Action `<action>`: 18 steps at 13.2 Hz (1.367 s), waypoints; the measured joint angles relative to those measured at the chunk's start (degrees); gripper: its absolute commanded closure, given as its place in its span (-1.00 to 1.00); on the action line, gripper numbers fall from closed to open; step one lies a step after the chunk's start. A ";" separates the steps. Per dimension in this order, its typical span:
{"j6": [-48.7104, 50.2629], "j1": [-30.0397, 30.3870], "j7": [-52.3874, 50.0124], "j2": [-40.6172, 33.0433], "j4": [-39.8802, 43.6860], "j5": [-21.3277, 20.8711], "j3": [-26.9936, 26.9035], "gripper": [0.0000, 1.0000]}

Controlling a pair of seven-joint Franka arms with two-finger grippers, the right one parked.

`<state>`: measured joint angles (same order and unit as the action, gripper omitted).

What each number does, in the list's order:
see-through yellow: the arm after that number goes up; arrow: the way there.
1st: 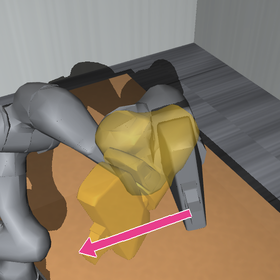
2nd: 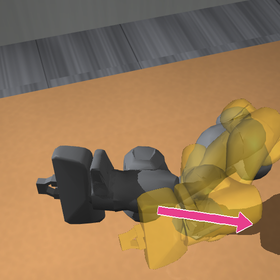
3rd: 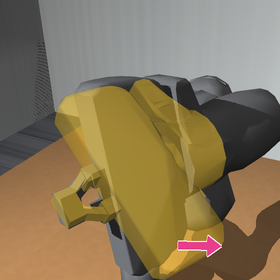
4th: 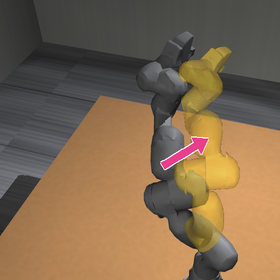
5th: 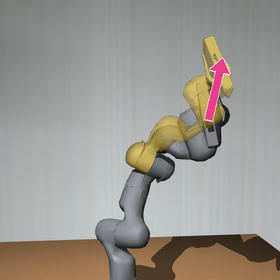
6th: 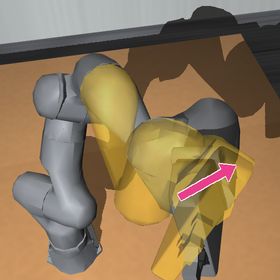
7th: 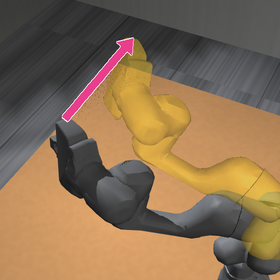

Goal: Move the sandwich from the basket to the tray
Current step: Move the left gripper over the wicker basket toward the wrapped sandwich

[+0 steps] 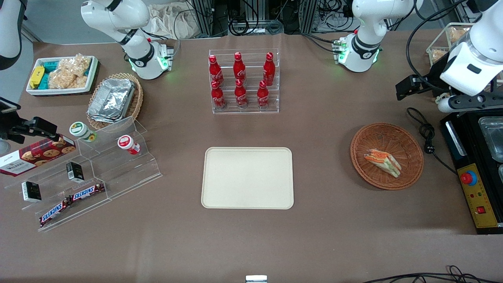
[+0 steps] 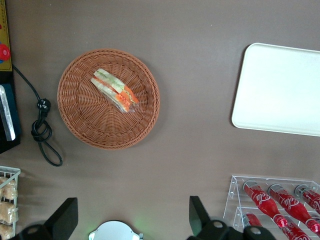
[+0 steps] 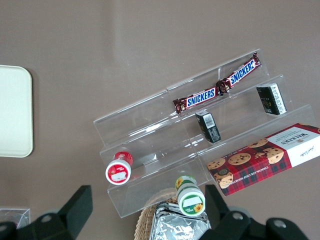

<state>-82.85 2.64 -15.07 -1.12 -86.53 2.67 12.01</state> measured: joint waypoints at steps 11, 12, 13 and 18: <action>-13.65 8.32 -6.87 6.13 -10.65 -1.41 -0.95 -0.99; -18.40 8.48 -9.82 6.54 -14.59 -1.41 -0.95 -0.99; -23.05 8.47 -13.99 7.20 -18.16 -1.41 -0.92 -0.99; -35.98 8.37 -33.63 17.18 -22.78 -2.68 -0.73 -0.99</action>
<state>-118.83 11.01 -48.69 16.05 -109.31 0.00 11.29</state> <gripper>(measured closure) 0.000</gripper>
